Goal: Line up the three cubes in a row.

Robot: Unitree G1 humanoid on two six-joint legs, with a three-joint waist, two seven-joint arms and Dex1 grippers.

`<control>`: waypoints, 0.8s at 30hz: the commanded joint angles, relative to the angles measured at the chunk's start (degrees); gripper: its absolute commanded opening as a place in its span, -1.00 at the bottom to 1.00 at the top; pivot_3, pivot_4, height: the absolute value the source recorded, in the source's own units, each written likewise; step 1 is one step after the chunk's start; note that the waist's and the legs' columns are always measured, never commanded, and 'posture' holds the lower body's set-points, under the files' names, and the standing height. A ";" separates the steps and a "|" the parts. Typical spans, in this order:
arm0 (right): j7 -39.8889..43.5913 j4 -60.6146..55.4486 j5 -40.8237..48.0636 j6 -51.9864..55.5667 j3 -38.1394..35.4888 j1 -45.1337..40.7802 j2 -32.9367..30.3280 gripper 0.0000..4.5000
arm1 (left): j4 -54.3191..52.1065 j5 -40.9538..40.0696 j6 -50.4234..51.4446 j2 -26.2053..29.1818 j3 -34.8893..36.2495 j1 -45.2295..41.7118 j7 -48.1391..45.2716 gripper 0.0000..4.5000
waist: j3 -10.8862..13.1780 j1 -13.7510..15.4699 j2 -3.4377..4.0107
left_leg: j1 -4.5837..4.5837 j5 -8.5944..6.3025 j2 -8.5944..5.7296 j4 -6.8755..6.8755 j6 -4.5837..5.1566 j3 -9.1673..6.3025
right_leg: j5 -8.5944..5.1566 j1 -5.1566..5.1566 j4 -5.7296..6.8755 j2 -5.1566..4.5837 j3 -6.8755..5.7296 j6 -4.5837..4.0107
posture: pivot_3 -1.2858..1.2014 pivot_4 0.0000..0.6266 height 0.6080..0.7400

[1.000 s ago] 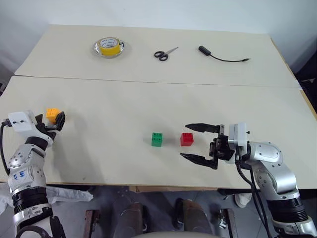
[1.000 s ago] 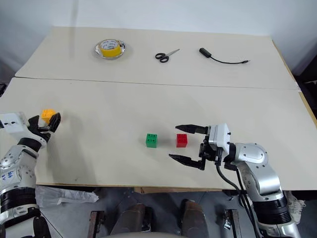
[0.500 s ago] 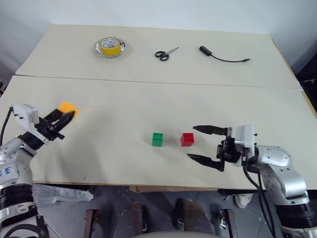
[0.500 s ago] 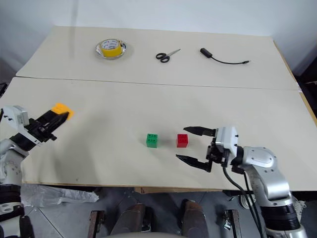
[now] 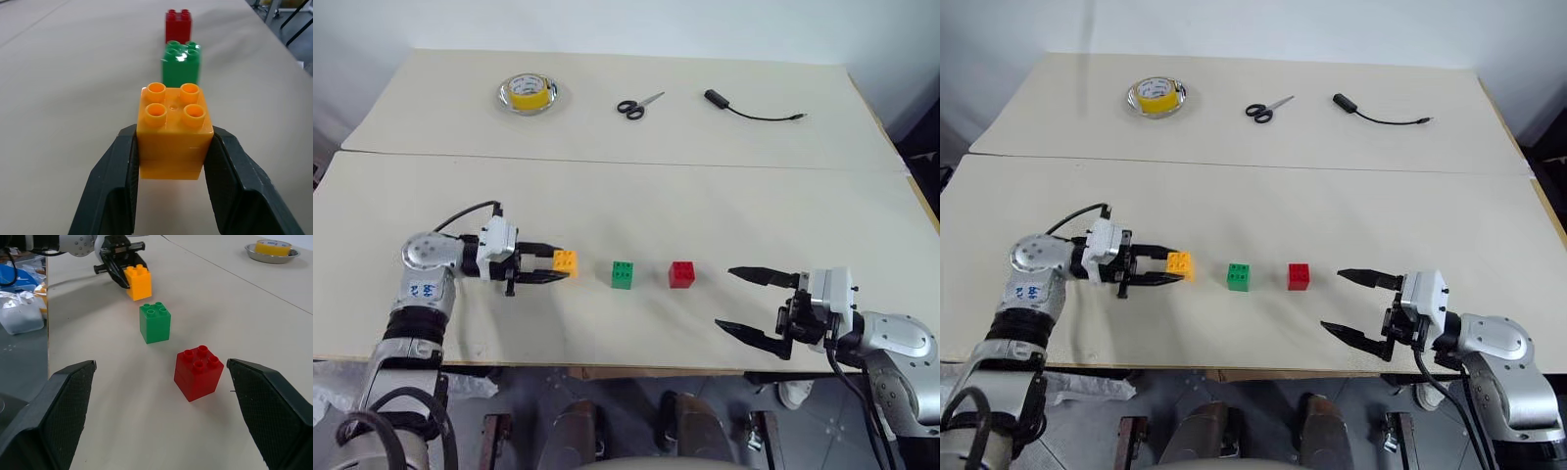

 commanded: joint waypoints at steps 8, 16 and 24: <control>-1.55 -3.13 0.25 -1.12 -2.44 2.64 -0.55 1.00 | 4.06 -3.83 -3.84 4.19 -8.94 -1.14 -6.42 -0.34 | 0.01 -0.18 -0.02 | 0.00 0.01 0.19 0.02 0.02 -0.05 | 0.00 0.01 0.02 -0.06 0.01 0.00 | 0.03 -0.52 1.00; -0.75 -1.77 0.13 -1.10 -1.02 1.59 -0.47 1.00 | 4.01 -2.28 1.62 6.05 -11.44 -1.34 -6.42 -0.18 | 0.01 -0.17 -0.02 | 0.00 0.01 0.19 0.03 0.03 -0.06 | 0.00 0.02 0.03 -0.06 0.01 0.00 | 0.03 -0.52 1.00; 4.06 4.06 1.74 0.29 0.66 -4.33 -1.31 1.00 | -12.58 -10.43 10.09 10.32 1.61 8.77 -1.64 0.90 | 0.02 -0.69 -0.02 | -0.01 0.01 0.25 0.02 0.03 -0.06 | 0.00 -0.02 0.03 -0.06 0.03 0.00 | 0.03 -0.52 1.00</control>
